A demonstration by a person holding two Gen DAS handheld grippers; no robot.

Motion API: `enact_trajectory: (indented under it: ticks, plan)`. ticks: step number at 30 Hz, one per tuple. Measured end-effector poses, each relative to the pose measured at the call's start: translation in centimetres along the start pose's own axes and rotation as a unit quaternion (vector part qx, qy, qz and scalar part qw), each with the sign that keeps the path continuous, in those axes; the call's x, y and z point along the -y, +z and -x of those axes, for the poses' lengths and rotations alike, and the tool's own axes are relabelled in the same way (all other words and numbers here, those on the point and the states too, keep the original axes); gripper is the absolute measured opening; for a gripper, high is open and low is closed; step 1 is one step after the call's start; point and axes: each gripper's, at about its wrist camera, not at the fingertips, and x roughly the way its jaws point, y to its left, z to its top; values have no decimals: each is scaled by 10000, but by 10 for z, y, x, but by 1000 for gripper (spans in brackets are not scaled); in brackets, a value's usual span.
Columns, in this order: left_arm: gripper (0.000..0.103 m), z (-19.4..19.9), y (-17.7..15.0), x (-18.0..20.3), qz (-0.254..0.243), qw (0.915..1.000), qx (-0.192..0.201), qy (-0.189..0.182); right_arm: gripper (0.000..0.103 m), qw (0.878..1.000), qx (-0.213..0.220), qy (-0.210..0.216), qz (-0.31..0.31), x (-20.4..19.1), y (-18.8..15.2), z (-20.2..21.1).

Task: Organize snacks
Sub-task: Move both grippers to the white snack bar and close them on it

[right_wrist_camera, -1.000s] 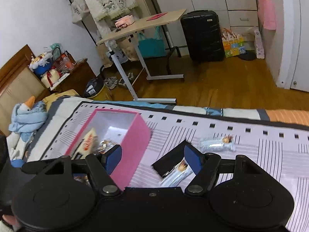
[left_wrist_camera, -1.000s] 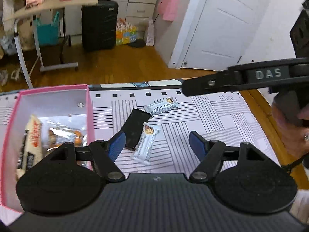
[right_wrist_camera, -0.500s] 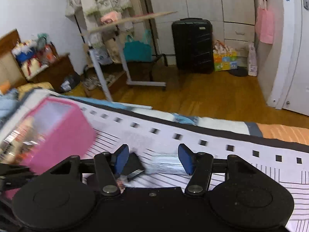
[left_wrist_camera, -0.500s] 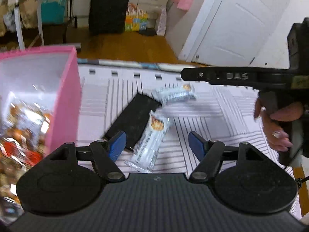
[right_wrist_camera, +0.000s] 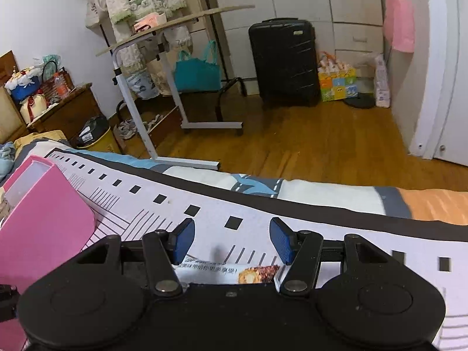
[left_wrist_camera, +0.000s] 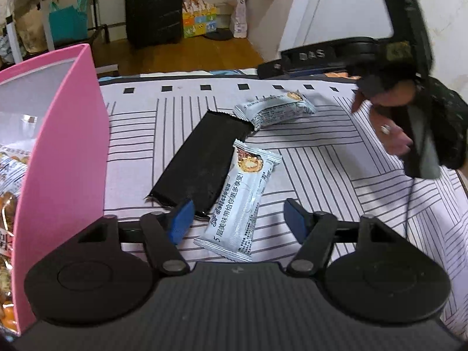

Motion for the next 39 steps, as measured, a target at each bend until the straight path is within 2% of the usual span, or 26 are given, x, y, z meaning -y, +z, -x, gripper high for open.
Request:
enact_trajectory:
  ticks: [3,8,10,13,15,16,17,18,19,22,23,26,29,32,36,39]
  plan:
    - [55,-5,1,-1,-15,9999,-95,-97,63,9981,-430,432,-125,8,-4,-6]
    - [55,-6,3,-4,182,9996,-43,-233,65,9870,-1127,1113,-255,15,-10,-4]
    - [55,-6,2,-1,106,9997,-27,-228,65,9836,-1366,1174,-78,10,-15,0]
    - [55,-5,0,4,22,9997,-25,-253,65,9831,-1483,1009,353,-4,-19,8]
    - [47,-6,-1,7,18,9996,-49,-288,65,9838,-1469,739,715,-16,-23,16]
    - [45,-6,-1,8,-12,9997,-55,-250,60,9837,-1458,581,882,-21,-26,19]
    - [44,-8,-2,10,-48,9997,-61,-211,49,9838,-1452,432,959,-24,-29,21]
    - [44,-10,-2,11,-75,9998,-74,-161,43,9841,-1457,311,963,-26,-31,22]
    - [44,-13,-3,12,-62,9999,-79,-106,37,9847,-1469,246,900,-26,-34,24]
    - [43,-19,-6,14,-54,9999,-87,-11,33,9873,-1335,221,831,-30,-43,34]
    - [32,-18,-6,16,-147,9999,-39,41,33,9877,-1334,153,796,-31,-45,37]
    - [25,-14,-6,20,-295,9996,-39,25,32,9894,-1321,-43,607,-34,-44,41]
    - [25,-8,-5,19,-234,9997,21,-82,31,9905,-1327,-232,267,-37,-43,44]
    - [25,-2,-5,21,-287,9996,85,13,31,9880,-1477,-418,-169,-38,-46,49]
    - [25,0,-3,18,-83,9999,-43,-55,31,9890,-1313,-351,-590,-38,-56,66]
    - [25,3,-3,19,-50,9999,-78,-113,30,9884,-1301,-447,-644,-43,-62,78]
